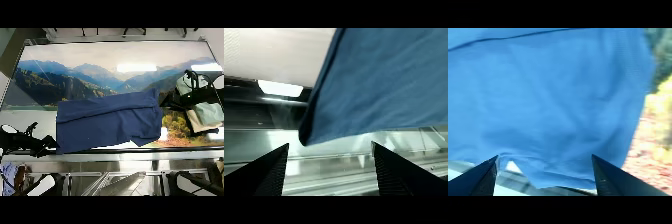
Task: Fold the shirts.
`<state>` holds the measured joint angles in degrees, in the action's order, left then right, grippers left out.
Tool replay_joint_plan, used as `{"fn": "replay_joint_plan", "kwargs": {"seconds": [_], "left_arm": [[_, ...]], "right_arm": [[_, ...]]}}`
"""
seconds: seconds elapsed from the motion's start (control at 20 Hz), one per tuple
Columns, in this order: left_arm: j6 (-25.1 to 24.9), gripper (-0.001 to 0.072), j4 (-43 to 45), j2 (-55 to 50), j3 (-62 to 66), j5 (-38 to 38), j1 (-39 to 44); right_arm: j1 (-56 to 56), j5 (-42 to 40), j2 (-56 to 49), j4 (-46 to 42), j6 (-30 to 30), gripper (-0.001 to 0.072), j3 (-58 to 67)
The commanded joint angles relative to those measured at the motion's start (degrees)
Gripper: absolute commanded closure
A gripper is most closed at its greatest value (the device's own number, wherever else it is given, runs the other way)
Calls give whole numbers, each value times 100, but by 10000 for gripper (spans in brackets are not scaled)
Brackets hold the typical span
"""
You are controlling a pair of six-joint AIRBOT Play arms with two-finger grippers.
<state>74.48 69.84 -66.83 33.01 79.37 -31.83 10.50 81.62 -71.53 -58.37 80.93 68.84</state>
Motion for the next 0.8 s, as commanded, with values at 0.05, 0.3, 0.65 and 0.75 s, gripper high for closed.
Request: {"fn": "replay_joint_plan", "kwargs": {"seconds": [0.05, 0.3, 0.65, 0.75], "left_arm": [[-503, 137, -352, 50, -306, -507, -177], [-719, 137, -852, 50, -566, -798, -177], [-841, 694, -1290, 57, -42, -264, -177], [-452, 694, -1303, 179, 354, -168, -173]], "right_arm": [[9, 79, 291, 422, -17, 80, -85], [11, 149, 420, 420, -17, 80, -85], [96, 334, 516, 245, -328, 80, -319], [413, 280, 667, 208, -334, 80, -1008]]}}
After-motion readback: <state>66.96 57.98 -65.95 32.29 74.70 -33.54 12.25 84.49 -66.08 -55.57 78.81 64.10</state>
